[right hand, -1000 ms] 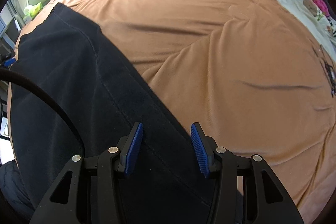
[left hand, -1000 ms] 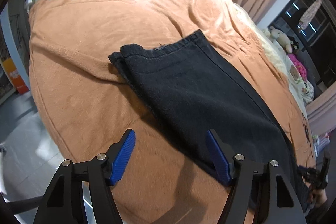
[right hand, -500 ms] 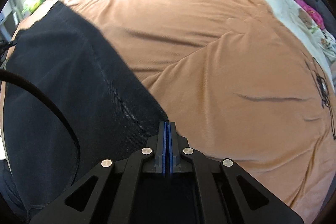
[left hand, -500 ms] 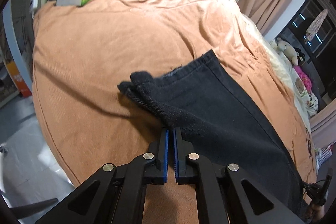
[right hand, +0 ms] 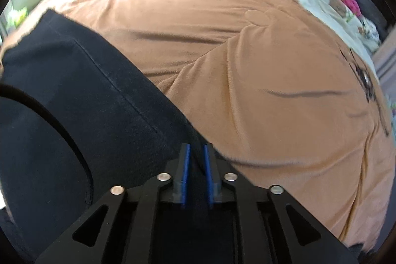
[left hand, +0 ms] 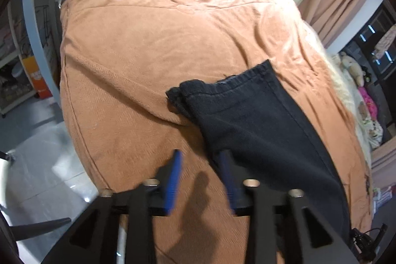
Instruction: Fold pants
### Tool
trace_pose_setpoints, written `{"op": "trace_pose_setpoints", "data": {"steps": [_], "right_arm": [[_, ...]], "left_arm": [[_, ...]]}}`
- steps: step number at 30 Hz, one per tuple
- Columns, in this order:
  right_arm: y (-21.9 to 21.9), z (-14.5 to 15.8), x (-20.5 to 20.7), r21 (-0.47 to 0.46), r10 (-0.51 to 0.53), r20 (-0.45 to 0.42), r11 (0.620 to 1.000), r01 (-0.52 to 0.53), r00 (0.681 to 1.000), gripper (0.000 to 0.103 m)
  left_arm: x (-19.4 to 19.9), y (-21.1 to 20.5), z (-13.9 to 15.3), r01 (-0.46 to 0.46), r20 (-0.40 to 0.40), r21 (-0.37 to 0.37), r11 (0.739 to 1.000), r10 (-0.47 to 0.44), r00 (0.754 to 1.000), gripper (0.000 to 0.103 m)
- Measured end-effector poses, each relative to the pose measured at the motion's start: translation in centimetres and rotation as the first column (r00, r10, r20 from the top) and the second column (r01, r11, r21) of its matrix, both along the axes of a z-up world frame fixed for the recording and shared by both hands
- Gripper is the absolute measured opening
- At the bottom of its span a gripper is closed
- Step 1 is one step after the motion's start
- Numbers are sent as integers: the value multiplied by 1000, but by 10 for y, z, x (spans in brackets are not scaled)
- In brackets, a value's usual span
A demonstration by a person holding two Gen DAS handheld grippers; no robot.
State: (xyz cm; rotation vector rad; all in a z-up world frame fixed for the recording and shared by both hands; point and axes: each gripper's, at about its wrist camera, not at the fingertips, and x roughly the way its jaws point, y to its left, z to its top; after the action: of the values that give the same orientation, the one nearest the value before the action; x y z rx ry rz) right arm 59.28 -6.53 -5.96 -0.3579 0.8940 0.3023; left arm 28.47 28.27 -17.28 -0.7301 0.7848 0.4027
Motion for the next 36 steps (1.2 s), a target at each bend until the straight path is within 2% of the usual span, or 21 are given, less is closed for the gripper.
{"op": "trace_pose_setpoints", "data": {"steps": [1,4,11,15,19,21,25,31,36], "right_arm": [[-8,4,-6,43,-13,-5,999,13,1000,33],[-27,15,-25,97,-51,20,994,48,999,50],[-76,33,-84,189,-144,36,973,134,989,52],[-110,37,-113,262,-207,20,945,194,978,60],[-143,41,-153,327,-252,-4,914,239,968,61],[-156,42,-173,357,-277,-10,897,262,961,62],[-178,47,-211,414,-335,-28,854,316,942,68],[-205,51,-261,505,-408,-36,780,369,912,75],[-213,50,-296,576,-434,-50,723,380,900,79]], "left_arm": [[-3,-3,2,9,10,2,1000,-9,1000,52],[-9,-11,3,40,18,9,999,-40,999,55],[-18,-25,8,93,37,-11,996,-93,995,56],[-27,-36,14,113,57,-1,994,-113,992,66],[-35,-47,21,146,64,10,989,-146,987,67],[-38,-54,24,162,67,12,987,-163,984,69],[-44,-70,30,201,70,36,979,-203,977,79],[-52,-93,37,260,75,38,965,-262,962,79],[-57,-112,40,305,75,44,951,-307,949,81]]}}
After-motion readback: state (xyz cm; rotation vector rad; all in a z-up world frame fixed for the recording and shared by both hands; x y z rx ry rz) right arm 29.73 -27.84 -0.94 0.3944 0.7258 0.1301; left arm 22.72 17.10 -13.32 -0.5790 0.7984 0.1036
